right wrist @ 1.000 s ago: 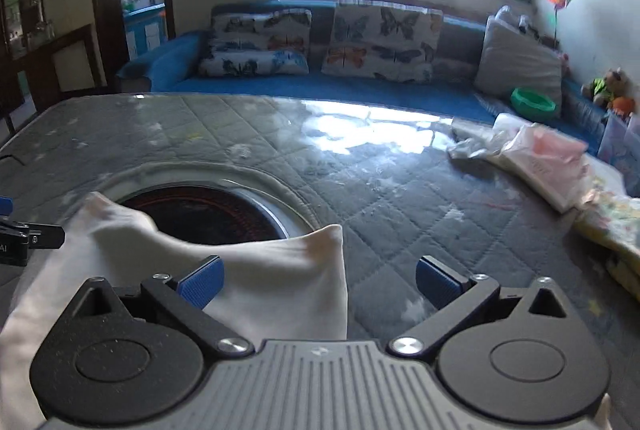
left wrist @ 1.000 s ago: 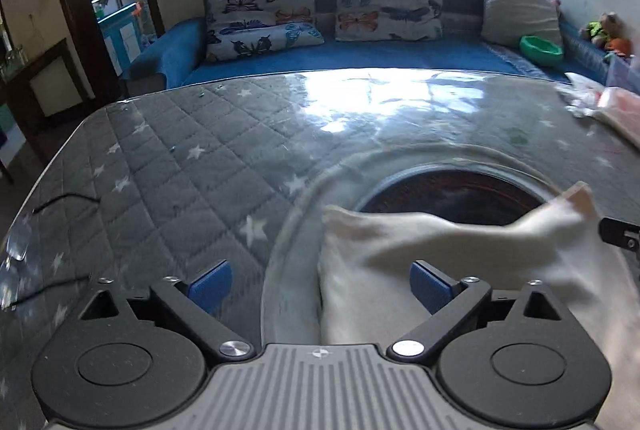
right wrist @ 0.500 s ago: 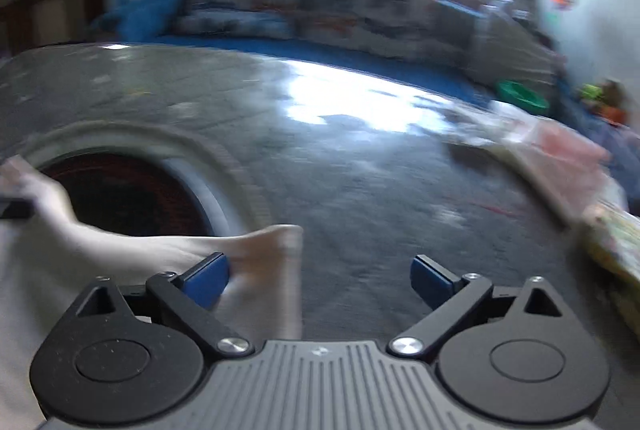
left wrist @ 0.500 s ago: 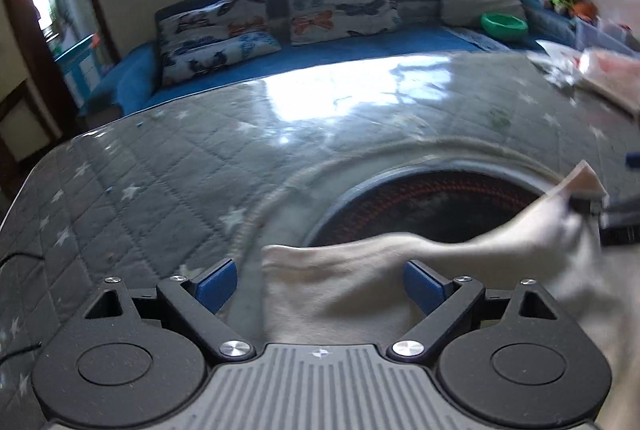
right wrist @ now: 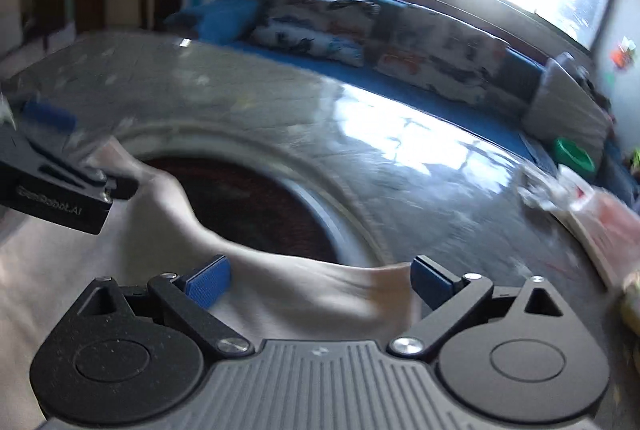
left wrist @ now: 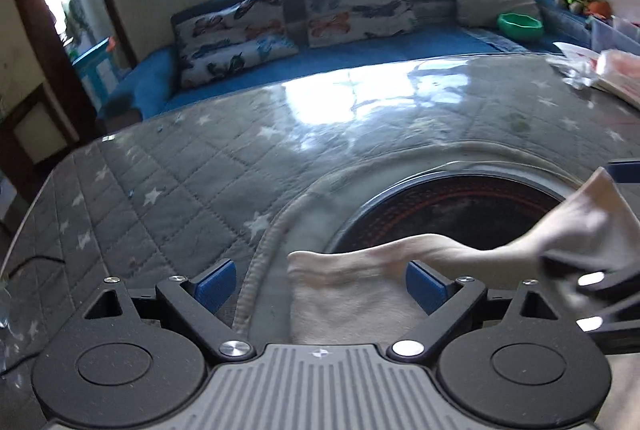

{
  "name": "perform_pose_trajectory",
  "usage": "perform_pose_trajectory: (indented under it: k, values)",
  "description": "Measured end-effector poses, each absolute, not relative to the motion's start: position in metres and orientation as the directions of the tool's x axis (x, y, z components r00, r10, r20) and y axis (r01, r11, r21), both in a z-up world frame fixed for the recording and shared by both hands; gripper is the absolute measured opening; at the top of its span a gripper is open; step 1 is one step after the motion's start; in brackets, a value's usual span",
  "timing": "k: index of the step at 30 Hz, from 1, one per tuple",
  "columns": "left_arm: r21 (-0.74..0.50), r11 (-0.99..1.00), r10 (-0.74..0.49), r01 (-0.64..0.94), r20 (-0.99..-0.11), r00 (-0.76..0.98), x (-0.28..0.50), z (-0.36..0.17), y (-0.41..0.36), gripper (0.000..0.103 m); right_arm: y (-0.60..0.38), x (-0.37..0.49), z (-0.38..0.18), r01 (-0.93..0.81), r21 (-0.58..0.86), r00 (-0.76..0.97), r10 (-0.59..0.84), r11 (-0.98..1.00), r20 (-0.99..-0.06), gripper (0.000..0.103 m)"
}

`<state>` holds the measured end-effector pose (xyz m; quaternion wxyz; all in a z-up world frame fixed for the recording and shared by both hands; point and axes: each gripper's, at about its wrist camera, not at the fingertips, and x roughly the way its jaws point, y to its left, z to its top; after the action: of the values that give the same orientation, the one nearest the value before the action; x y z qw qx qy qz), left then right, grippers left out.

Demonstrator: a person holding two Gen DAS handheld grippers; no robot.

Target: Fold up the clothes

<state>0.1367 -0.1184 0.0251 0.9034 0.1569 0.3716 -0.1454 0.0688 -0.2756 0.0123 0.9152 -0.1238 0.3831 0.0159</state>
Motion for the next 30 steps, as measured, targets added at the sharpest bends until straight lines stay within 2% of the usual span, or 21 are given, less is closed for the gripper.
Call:
perform_pose_trajectory:
  k: [3, 6, 8, 11, 13, 15, 17, 19, 20, 23, 26, 30]
  values:
    - [0.152, 0.902, -0.185, 0.404, -0.709, 0.680, 0.137, 0.031, -0.118, 0.094, -0.273, 0.077, 0.006, -0.092, -0.265, 0.727, -0.117, 0.960, -0.677, 0.102]
    - [0.138, 0.890, -0.217, 0.434, -0.710, 0.670, 0.140, 0.034, -0.118, 0.094, -0.287, 0.076, 0.010, -0.065, -0.218, 0.728, -0.103, 0.974, -0.678, 0.102]
    - [0.128, 0.875, -0.244, 0.467, -0.715, 0.655, 0.138, 0.033, -0.121, 0.094, -0.300, 0.075, 0.011, -0.051, -0.173, 0.718, -0.084, 0.984, -0.691, 0.100]
    - [0.126, 0.852, -0.273, 0.508, -0.720, 0.638, 0.130, 0.028, -0.127, 0.094, -0.318, 0.073, 0.011, -0.028, -0.105, 0.703, -0.055, 0.994, -0.709, 0.091]
    - [0.118, 0.840, -0.288, 0.530, -0.731, 0.619, 0.125, 0.024, -0.128, 0.093, -0.331, 0.072, 0.011, -0.013, -0.060, 0.693, -0.034, 0.998, -0.720, 0.070]
    - [0.116, 0.840, -0.289, 0.530, -0.731, 0.619, 0.123, 0.022, -0.127, 0.093, -0.341, 0.071, 0.011, 0.002, -0.018, 0.689, -0.015, 1.000, -0.724, 0.059]
    - [0.116, 0.845, -0.285, 0.522, -0.729, 0.622, 0.122, 0.022, -0.124, 0.093, -0.343, 0.071, 0.011, 0.002, -0.007, 0.699, -0.006, 1.000, -0.715, 0.041]
    - [0.123, 0.854, -0.268, 0.506, -0.729, 0.629, 0.124, 0.023, -0.120, 0.093, -0.342, 0.071, 0.013, -0.004, -0.001, 0.707, 0.002, 1.000, -0.707, 0.010]
    - [0.130, 0.858, -0.258, 0.496, -0.727, 0.636, 0.125, 0.024, -0.117, 0.094, -0.340, 0.067, 0.016, -0.013, 0.010, 0.716, 0.016, 1.000, -0.698, 0.007]
    - [0.132, 0.872, -0.241, 0.472, -0.723, 0.647, 0.127, 0.025, -0.104, 0.094, -0.333, 0.048, 0.032, -0.080, 0.066, 0.746, 0.104, 0.995, -0.658, 0.006]
    - [0.124, 0.883, -0.235, 0.452, -0.718, 0.656, 0.128, 0.026, -0.090, 0.094, -0.312, 0.011, 0.057, -0.219, 0.111, 0.763, 0.241, 0.969, -0.600, 0.006]
    - [0.124, 0.898, -0.210, 0.423, -0.724, 0.657, 0.130, 0.023, -0.077, 0.094, -0.270, -0.033, 0.071, -0.448, 0.067, 0.708, 0.400, 0.891, -0.582, 0.006]
